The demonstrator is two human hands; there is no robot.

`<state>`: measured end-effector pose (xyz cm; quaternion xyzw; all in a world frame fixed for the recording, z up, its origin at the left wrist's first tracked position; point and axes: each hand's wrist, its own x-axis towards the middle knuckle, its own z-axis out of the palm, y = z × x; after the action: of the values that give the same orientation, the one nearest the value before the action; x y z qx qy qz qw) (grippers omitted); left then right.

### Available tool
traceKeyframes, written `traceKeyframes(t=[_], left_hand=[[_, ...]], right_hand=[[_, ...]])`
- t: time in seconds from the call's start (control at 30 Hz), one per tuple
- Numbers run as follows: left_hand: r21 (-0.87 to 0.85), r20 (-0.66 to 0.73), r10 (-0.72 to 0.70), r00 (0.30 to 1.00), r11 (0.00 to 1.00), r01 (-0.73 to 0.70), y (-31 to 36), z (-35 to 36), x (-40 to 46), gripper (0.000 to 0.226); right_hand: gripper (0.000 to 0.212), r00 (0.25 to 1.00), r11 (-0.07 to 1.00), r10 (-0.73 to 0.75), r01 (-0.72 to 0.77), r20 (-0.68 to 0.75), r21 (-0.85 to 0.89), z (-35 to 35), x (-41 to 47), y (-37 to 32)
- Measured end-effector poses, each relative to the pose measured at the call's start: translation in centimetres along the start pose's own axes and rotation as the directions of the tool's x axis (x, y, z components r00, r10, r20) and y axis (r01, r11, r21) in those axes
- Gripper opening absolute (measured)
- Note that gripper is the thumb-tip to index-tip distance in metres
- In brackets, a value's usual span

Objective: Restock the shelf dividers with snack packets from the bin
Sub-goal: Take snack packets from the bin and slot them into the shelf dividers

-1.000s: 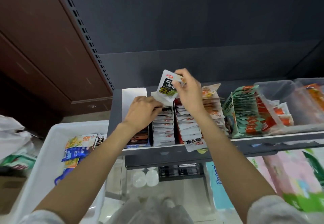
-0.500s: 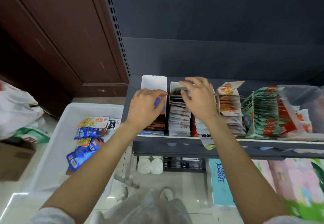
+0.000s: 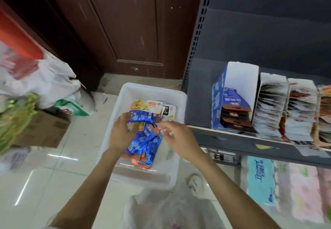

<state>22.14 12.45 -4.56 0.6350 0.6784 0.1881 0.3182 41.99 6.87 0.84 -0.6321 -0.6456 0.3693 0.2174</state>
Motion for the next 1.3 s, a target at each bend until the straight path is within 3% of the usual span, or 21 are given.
traceKeyframes(t=[0.1,0.2,0.27,0.37,0.47,0.6,0.73,0.9,1.03,1.1,1.17,1.23,1.3], left_hand=[[0.143,0.202,-0.103,0.974,0.987,0.075,-3.3,1.5,1.9,0.05],[0.286,0.347,-0.154,0.925,0.957,0.052,-5.1,3.4,2.7,0.06],[0.339,0.362,-0.195,0.911,0.939,0.066,-6.0,4.7,2.7,0.065],[0.375,0.37,-0.237,0.899,0.923,0.089,-6.8,6.2,2.3,0.074],[0.403,0.345,-0.233,0.909,0.912,0.081,-7.5,6.7,1.5,0.084],[0.335,0.324,-0.237,0.916,0.934,0.124,-8.0,6.6,0.9,0.096],[0.268,0.346,-0.233,0.909,0.953,0.143,-8.4,6.2,0.9,0.097],[0.203,0.369,-0.233,0.9,0.965,0.167,-8.4,5.1,0.9,0.094],[-0.034,0.47,-0.248,0.847,0.954,0.298,-6.9,2.9,0.5,0.063],[-0.238,0.535,-0.22,0.815,0.887,0.396,-6.0,1.6,0.0,0.035],[-0.437,0.581,-0.183,0.793,0.752,0.494,-5.0,0.2,-0.8,0.017],[-0.548,0.574,-0.135,0.807,0.67,0.502,-4.2,-0.8,-1.4,0.014],[-0.593,0.522,-0.115,0.845,0.663,0.456,-3.3,-1.6,-1.8,0.021]], right_hand=[[0.022,0.98,0.967,0.195,-0.188,-0.023,0.173,4.5,3.4,0.2],[0.029,0.915,0.911,0.402,-0.398,-0.019,0.109,8.1,6.2,1.5],[0.028,0.85,0.848,0.526,-0.525,-0.006,0.07,10.5,7.1,3.1],[0.02,0.73,0.715,0.683,-0.671,0.008,0.198,13.4,6.7,4.2],[0.01,0.655,0.628,0.755,-0.704,-0.042,0.331,15.1,6.1,4.2],[0.023,0.562,0.518,0.826,-0.741,-0.027,0.427,16.1,6.1,4.1],[0.027,0.608,0.58,0.794,-0.749,-0.016,0.319,16.2,5.5,3.9],[0.023,0.66,0.645,0.746,-0.687,-0.083,0.336,16.0,4.7,3.1],[0.016,0.718,0.744,0.659,-0.578,-0.226,0.335,13.7,2.7,2.4],[0.01,0.705,0.753,0.644,-0.519,-0.297,0.404,11.8,1.1,2.2],[0.011,0.695,0.746,0.637,-0.447,-0.334,0.493,9.8,-0.5,1.6],[0.011,0.685,0.722,0.637,-0.368,-0.354,0.586,8.0,-1.7,0.6],[0.01,0.665,0.654,0.66,-0.278,-0.351,0.704,6.3,-2.6,-0.6]])
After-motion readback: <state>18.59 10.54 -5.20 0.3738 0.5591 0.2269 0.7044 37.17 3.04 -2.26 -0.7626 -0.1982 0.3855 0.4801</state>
